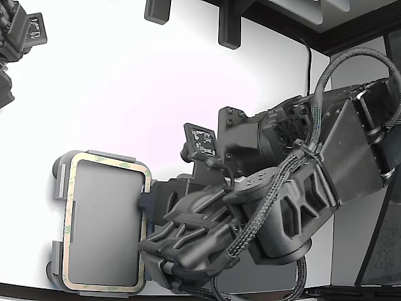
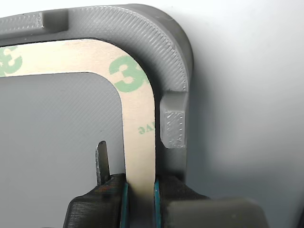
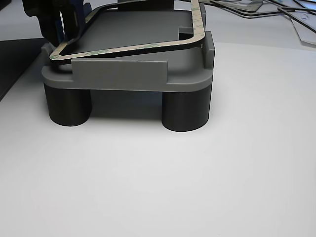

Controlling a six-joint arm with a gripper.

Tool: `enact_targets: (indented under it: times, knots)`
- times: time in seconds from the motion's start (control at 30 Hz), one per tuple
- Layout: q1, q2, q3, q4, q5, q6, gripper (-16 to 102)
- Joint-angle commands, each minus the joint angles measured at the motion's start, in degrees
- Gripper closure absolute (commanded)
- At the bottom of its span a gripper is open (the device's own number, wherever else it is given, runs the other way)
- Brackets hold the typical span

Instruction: Move top rectangular frame to the holder.

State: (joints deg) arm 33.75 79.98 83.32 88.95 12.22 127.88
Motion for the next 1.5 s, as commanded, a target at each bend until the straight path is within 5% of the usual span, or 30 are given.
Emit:
enact_targets:
  times: [0.0,0.07,0.1,0.13,0.17,0.2,0.33,0.53,0.77,1.17,1.47]
  knots:
    - [-0.9,1.9,-1.7,0.6,-0.2,-0.3,65]
    - [-0.9,1.9,-2.5,1.1,0.1,-0.7,44]
    - [-0.9,1.8,-3.2,1.4,0.4,-1.0,-2]
    - [-0.9,1.7,-3.5,1.6,0.6,-1.4,3]
    - [-0.9,1.7,-3.8,1.6,1.0,-1.9,-12]
    - [-0.9,1.7,-4.0,1.6,1.4,-2.6,-14]
    - [-0.8,1.8,-5.9,1.8,3.4,-6.4,-14]
    - [1.4,6.8,-9.3,3.1,14.7,-28.1,-14]
    - [-0.7,17.8,-4.7,-3.7,24.0,-60.6,-9]
    - [-14.0,56.7,34.9,-25.1,18.4,-97.8,-14]
    - [-26.9,77.2,54.1,-33.8,4.4,-120.1,-14]
